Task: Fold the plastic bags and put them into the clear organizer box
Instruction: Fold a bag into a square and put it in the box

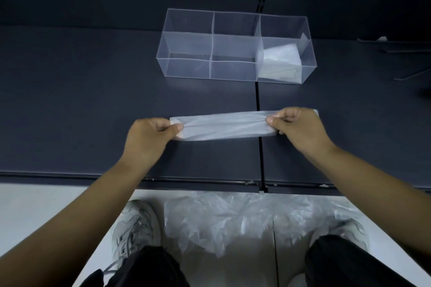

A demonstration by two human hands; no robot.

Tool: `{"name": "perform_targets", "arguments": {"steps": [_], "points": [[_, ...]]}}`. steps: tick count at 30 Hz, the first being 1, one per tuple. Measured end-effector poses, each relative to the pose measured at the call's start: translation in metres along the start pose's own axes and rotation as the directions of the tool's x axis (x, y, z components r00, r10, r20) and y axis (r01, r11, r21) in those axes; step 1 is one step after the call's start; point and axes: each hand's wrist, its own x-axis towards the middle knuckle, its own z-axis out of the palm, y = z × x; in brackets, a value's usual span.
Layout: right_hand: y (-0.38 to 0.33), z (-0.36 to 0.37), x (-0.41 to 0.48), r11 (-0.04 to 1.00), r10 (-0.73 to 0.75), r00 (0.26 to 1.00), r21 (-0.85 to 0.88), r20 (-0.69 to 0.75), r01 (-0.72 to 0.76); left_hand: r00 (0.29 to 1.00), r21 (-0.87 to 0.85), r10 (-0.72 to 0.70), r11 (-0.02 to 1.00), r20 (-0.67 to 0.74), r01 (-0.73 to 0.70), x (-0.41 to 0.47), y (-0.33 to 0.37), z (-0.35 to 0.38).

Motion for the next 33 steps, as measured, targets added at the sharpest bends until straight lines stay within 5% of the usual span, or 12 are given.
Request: {"name": "perform_targets", "arguments": {"steps": [4, 7, 10, 12, 15, 17, 20, 22, 25, 30, 33], "points": [[-0.001, 0.006, 0.007, 0.996, 0.013, 0.997, -0.092, -0.081, -0.021, 0.994, 0.206, 0.008, 0.978, -0.109, 0.015, -0.001, 0.000, 0.004], [-0.006, 0.007, 0.010, 0.985, -0.004, 0.997, -0.173, -0.074, -0.008, 0.925, 0.517, 0.322, 0.837, -0.200, -0.179, -0.013, 0.004, 0.014], [-0.009, 0.008, 0.012, 0.976, -0.007, 0.997, -0.219, -0.079, -0.010, 0.796, 0.559, 0.601, 0.635, 0.076, -0.533, -0.034, 0.012, 0.041], [-0.010, 0.009, 0.012, 0.970, 0.019, 0.996, -0.240, -0.083, -0.039, 0.789, 0.567, 0.520, 0.559, 0.329, -0.605, -0.044, 0.013, 0.057], [-0.015, 0.013, 0.008, 0.952, 0.013, 0.991, -0.303, -0.133, -0.053, 0.840, 0.714, 0.340, 0.445, 0.423, -0.540, -0.041, 0.002, 0.065], [-0.020, 0.020, -0.003, 0.871, -0.240, 0.953, -0.475, -0.186, 0.126, 0.842, 0.734, 0.335, 0.417, 0.423, -0.536, -0.040, -0.003, 0.066], [-0.023, 0.046, -0.026, 0.636, -0.544, 0.818, -0.545, 0.185, 0.546, 0.839, 0.712, 0.356, 0.449, 0.412, -0.540, -0.041, -0.002, 0.068], [-0.013, 0.058, -0.034, 0.522, -0.440, 0.769, -0.564, 0.465, 0.640, 0.832, 0.706, 0.371, 0.447, 0.412, -0.550, -0.041, -0.003, 0.069], [0.010, 0.042, -0.025, 0.391, -0.303, 0.810, -0.710, 0.501, 0.586, 0.823, 0.698, 0.385, 0.444, 0.417, -0.562, -0.040, -0.004, 0.068], [0.041, -0.022, -0.007, 0.456, -0.183, 0.916, -0.794, 0.358, 0.402, 0.825, 0.710, 0.378, 0.429, 0.421, -0.559, -0.040, -0.005, 0.067], [0.051, -0.049, 0.000, 0.653, -0.227, 0.959, -0.704, 0.170, 0.279, 0.829, 0.715, 0.375, 0.429, 0.416, -0.552, -0.040, -0.006, 0.068]]}}
